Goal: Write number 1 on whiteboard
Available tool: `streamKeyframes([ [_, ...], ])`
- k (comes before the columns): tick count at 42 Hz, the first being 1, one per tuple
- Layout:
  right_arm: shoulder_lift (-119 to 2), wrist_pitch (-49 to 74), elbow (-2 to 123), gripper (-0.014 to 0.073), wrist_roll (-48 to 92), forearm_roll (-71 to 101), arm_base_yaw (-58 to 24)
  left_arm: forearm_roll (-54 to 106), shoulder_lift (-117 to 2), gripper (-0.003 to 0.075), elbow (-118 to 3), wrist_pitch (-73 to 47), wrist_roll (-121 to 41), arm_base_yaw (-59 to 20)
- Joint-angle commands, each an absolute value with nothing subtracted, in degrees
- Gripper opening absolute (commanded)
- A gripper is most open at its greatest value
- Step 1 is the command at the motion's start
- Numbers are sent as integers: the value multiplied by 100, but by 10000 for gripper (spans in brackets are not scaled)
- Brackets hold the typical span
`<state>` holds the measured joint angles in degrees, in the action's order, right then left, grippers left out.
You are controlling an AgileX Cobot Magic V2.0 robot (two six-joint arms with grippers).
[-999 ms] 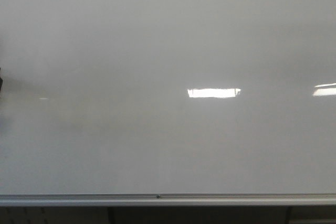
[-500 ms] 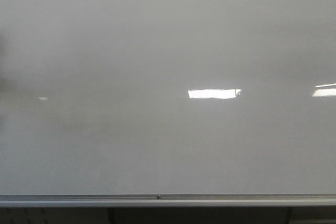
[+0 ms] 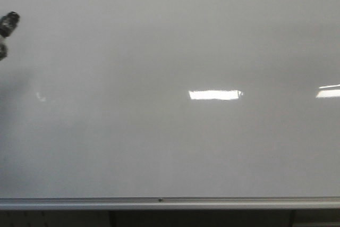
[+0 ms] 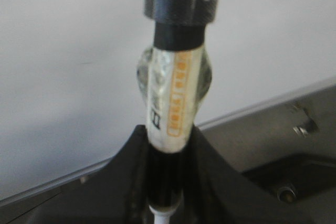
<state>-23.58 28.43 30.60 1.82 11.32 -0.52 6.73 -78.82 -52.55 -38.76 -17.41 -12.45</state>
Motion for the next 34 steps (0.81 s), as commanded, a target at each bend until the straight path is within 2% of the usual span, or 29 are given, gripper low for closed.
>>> streamKeyframes([
  [1,-2673,2562,3279,488,195,1332,-64,1541,-7683,-20,-5640,-4379,-2660,-1666],
  [11,-3380,3147,3316,488,1006,2500,-180,3180,-7683,-20,-6040,-5968,-4757,-2537],
  [21,-4277,4219,3814,488,3019,4517,-407,3304,-7683,-20,-6220,-6637,-4813,-3016],
  [34,-5820,6594,4511,488,5336,6930,-415,4231,-7683,-20,-6270,-7298,-5370,-3068],
])
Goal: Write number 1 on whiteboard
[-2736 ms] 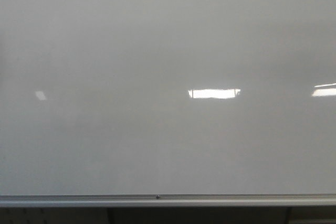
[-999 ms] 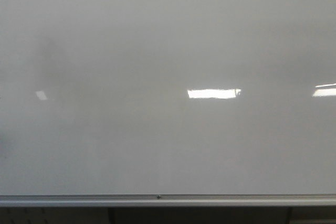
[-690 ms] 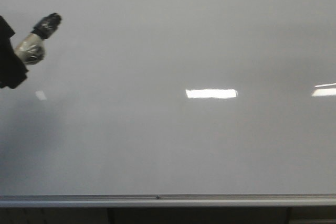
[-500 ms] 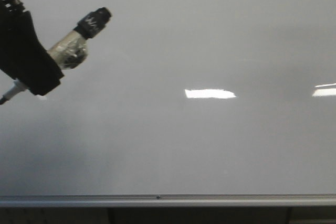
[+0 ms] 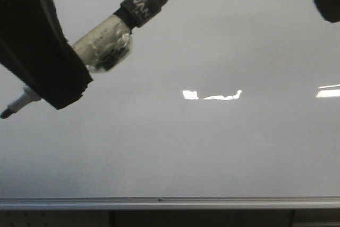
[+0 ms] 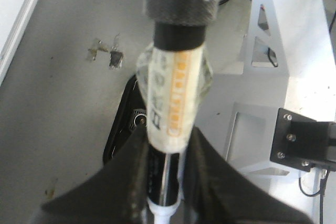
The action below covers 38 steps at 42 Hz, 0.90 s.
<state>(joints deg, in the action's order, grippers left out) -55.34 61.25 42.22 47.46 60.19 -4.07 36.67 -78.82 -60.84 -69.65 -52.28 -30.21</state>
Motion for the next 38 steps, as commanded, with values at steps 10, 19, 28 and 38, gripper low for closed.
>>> streamKeyframes([
  [10,-6720,7131,5023,488,5674,7344,-903,4250,-7683,-20,-6270,-7298,-5384,-3068],
  [19,-7532,7182,5706,488,5674,7275,-1547,4273,-7683,-20,-6270,-7298,-5384,-3068],
  [28,-8236,7628,6343,488,5674,7259,-1681,4308,-7683,-20,-6270,-7298,-5384,-3068],
  [38,-8579,7650,6700,484,5536,6974,-2059,4308,-7683,-20,-6270,-7298,-5392,-3068],
])
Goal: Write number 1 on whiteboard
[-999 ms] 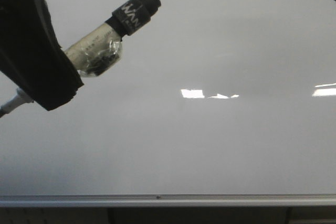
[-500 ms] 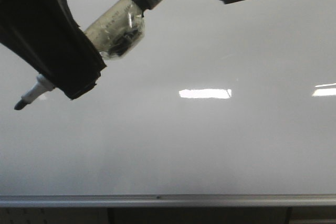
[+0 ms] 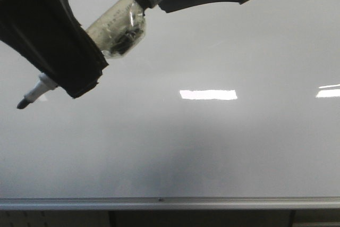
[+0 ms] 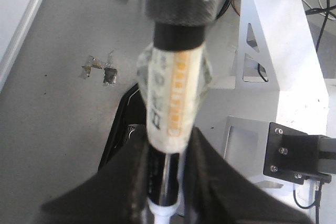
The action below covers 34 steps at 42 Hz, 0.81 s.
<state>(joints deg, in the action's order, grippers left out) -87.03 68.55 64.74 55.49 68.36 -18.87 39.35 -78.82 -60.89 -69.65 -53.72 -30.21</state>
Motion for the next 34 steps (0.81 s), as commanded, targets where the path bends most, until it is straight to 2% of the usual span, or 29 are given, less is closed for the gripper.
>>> streamKeyframes([
  [1,-8579,7650,6700,484,5529,6922,-2112,4308,-7683,-20,-6270,-7298,-5392,-3068],
  [8,-8573,7650,6700,483,5416,6836,-2354,4308,-7683,-20,-6270,-7298,-5406,-3068],
  [11,-8573,7650,6700,456,5364,6818,-2423,4308,-7683,-20,-6270,-7298,-5406,-3068],
  [14,-8573,7650,6700,384,5357,6818,-2465,4308,-7683,-20,-6270,-7298,-5406,-3068],
  [17,-8573,7650,6700,266,5356,6818,-2471,4308,-7683,-20,-6270,-7298,-5406,-3068],
  [25,-8573,7650,6700,55,5195,6566,-2471,4308,-7683,-20,-6270,-7298,-5406,-3068],
  [28,-8561,7650,6700,-55,5195,6420,-2471,4308,-7683,-20,-6270,-7298,-5406,-3068],
  [34,-8557,7650,6700,-69,5195,6341,-2471,4308,-7683,-20,-6270,-7020,-5406,-3068],
])
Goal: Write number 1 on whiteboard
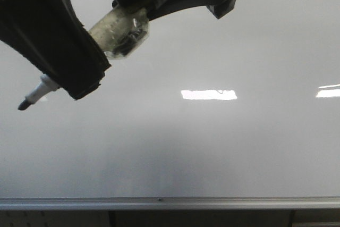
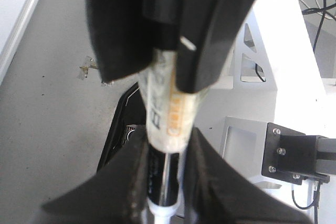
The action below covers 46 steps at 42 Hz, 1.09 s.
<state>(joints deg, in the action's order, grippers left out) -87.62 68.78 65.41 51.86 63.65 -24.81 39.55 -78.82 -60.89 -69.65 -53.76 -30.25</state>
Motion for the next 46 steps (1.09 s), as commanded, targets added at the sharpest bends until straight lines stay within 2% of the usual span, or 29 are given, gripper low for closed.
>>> streamKeyframes([
  [1,-8550,7650,6700,-69,5195,6341,-2471,4308,-7683,-20,-6270,-6953,-5406,-3068],
  [5,-8536,7621,6700,-69,5201,6341,-2471,4308,-7683,8,-6270,-6752,-5406,-3068],
  [7,-8515,7551,6700,-67,5201,6313,-2471,4294,-7683,63,-6270,-6684,-5406,-3068],
  [11,-8398,7223,6700,-60,5201,6235,-2471,4168,-7683,234,-6270,-6485,-5406,-3068],
  [13,-8281,6988,6700,-60,5180,6190,-2464,4093,-7683,365,-6270,-6379,-5406,-3045],
  [14,-8247,6872,6700,-60,5135,6146,-2464,4066,-7683,398,-6270,-6317,-5406,-3034],
  [16,-8090,6565,6700,-60,4993,5961,-2464,3913,-7672,515,-6270,-6141,-5362,-3036],
  [19,-7876,6034,6679,-60,4681,5548,-2464,3732,-7636,608,-6270,-5898,-5362,-3036],
  [22,-7630,5440,6612,-60,4265,5030,-2464,3587,-7601,628,-6270,-5736,-5336,-3036],
  [27,-7173,4454,6382,-60,3492,4180,-2464,3359,-7480,618,-6270,-5589,-5139,-3036],
  [32,-6646,3521,5972,-60,2727,3556,-2464,3019,-7324,540,-6270,-5356,-4772,-3036],
  [35,-6314,2952,5644,-60,2387,3274,-2464,2810,-7244,447,-6270,-5249,-4595,-3036],
  [43,-5271,1450,4510,-60,2123,3008,-2464,2696,-7091,87,-6270,-5122,-4467,-3036],
  [46,-4940,1023,4154,-60,2123,3008,-2464,2696,-7064,-21,-6270,-5042,-4412,-3036],
])
